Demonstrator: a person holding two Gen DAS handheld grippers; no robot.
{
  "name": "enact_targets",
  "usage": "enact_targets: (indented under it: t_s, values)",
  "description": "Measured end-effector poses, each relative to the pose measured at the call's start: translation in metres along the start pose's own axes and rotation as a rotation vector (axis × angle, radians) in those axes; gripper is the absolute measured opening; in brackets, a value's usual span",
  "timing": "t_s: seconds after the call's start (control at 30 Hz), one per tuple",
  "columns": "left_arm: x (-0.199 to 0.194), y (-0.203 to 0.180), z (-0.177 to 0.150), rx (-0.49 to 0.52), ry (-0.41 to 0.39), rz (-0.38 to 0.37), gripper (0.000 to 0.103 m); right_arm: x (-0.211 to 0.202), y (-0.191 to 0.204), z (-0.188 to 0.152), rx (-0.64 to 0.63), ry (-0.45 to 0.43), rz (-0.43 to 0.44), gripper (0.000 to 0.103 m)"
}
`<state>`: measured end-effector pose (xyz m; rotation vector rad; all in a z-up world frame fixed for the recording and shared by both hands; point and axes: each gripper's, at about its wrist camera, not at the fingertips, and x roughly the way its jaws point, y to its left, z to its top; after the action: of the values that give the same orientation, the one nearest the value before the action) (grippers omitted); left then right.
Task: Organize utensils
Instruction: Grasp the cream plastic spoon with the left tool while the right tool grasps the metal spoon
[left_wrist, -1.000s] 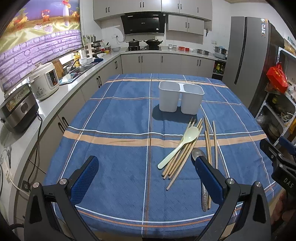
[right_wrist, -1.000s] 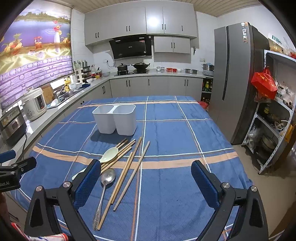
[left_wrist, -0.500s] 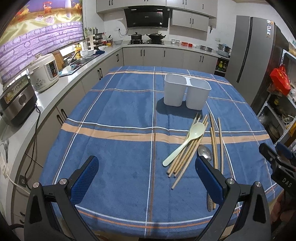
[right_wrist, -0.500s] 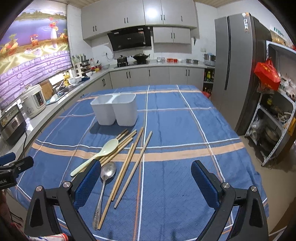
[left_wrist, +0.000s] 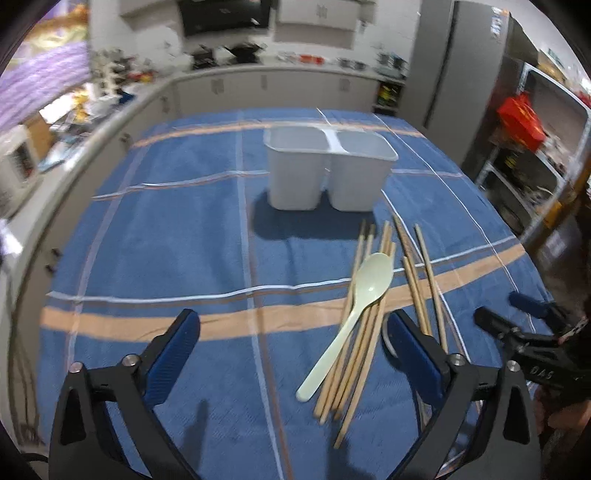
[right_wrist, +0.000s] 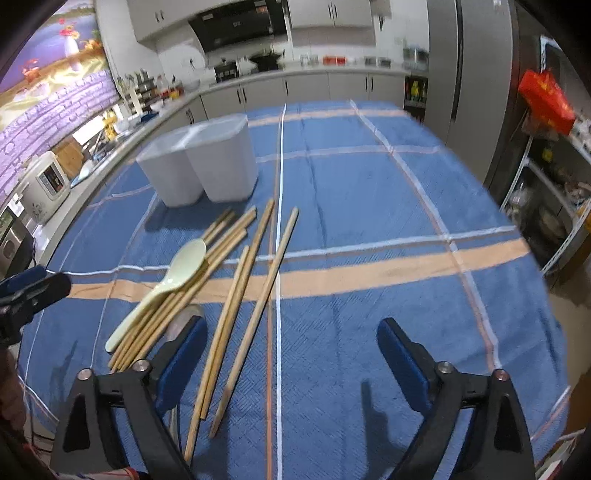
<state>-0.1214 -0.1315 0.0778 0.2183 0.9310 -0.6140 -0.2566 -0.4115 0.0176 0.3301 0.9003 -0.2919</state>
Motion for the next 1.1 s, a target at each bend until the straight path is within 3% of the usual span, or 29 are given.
enact_targets:
  t_s: [0.13, 0.2, 0.3, 0.4, 0.6, 0.7, 0.97, 1.07, 1.1]
  values:
    - [0.028, -0.004, 0.013, 0.027, 0.059, -0.075, 0.083, 0.016, 0.007, -0.003, -0.004, 0.073, 0.114, 0.067]
    - [0.039, -0.006, 0.02, 0.037, 0.076, -0.117, 0.083, 0.019, 0.018, -0.005, -0.029, 0.095, 0.226, 0.063]
    - [0.057, -0.013, 0.029, 0.071, 0.092, -0.171, 0.082, 0.024, 0.037, -0.009, -0.074, 0.121, 0.324, 0.059]
    - [0.077, -0.021, 0.036, 0.107, 0.126, -0.205, 0.082, 0.032, 0.049, -0.012, -0.11, 0.157, 0.358, 0.052]
    - [0.104, -0.033, 0.044, 0.166, 0.181, -0.251, 0.082, 0.048, 0.066, -0.019, -0.167, 0.216, 0.318, 0.047]
    - [0.112, -0.039, 0.047, 0.187, 0.205, -0.27, 0.068, 0.046, 0.077, -0.022, -0.22, 0.212, 0.275, 0.047]
    - [0.123, -0.047, 0.044, 0.188, 0.265, -0.322, 0.009, 0.048, 0.105, -0.029, -0.328, 0.188, 0.186, 0.046]
    - [0.118, -0.043, 0.046, 0.157, 0.247, -0.337, 0.002, 0.05, 0.116, -0.034, -0.361, 0.168, 0.143, 0.029]
    - [0.118, -0.041, 0.047, 0.145, 0.241, -0.33, 0.002, 0.051, 0.118, -0.034, -0.364, 0.166, 0.139, 0.018]
